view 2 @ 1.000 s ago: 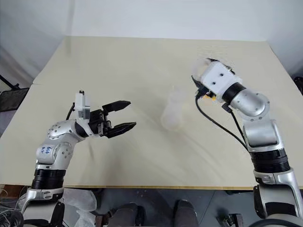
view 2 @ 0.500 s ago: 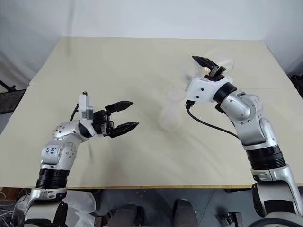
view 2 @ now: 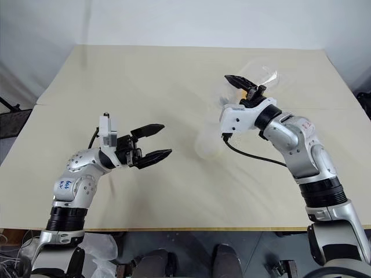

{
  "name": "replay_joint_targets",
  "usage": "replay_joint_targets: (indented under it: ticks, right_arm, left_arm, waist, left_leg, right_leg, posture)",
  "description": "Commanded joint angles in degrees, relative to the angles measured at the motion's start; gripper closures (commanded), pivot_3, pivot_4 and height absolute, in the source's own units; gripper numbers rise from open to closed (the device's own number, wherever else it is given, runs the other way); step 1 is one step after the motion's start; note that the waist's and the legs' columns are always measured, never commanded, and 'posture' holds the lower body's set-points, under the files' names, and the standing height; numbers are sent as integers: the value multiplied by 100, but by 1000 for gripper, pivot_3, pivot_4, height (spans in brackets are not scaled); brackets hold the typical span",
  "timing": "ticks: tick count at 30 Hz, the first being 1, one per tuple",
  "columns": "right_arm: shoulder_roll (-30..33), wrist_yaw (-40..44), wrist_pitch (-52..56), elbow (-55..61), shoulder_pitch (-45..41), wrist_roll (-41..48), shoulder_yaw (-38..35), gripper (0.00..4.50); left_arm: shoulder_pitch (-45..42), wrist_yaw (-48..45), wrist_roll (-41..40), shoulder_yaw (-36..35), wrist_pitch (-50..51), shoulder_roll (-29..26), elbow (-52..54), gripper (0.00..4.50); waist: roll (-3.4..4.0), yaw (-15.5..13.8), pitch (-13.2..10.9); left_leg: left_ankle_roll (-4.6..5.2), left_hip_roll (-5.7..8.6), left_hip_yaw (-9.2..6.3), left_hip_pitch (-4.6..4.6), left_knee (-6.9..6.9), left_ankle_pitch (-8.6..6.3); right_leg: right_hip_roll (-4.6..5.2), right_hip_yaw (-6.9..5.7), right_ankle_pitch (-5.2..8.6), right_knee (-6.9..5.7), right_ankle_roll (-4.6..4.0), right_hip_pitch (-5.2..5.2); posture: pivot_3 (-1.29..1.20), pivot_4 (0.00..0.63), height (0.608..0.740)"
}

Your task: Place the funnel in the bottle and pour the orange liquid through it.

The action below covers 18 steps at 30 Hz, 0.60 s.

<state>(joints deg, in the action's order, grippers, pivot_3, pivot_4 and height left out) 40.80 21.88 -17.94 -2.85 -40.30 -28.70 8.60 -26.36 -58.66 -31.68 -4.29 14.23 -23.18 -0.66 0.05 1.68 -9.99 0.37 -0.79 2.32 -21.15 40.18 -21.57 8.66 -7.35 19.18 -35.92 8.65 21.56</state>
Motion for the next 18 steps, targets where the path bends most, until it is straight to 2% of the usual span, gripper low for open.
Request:
replay_joint_targets:
  ticks: [1,18]
  right_arm:
    - [60,-246,-187,92,-132,-218,-78,2001]
    - [112,-795,-582,-98,-296,-988,-57,2001]
  left_arm:
    - [-81,35,-45,-9,-58,14,204,0]
    - [-143,112,-62,6,-40,21,219,0]
  waist:
    - [0,1,0]
    - [0,8,0]
  left_leg:
    - [0,0,0,0,0,0]
    - [0,-1,0,0,0,0]
  right_leg:
    - [0,0,0,0,0,0]
    - [0,0,0,0,0,0]
  posture:
    - [0,150,740]
    - [0,150,740]
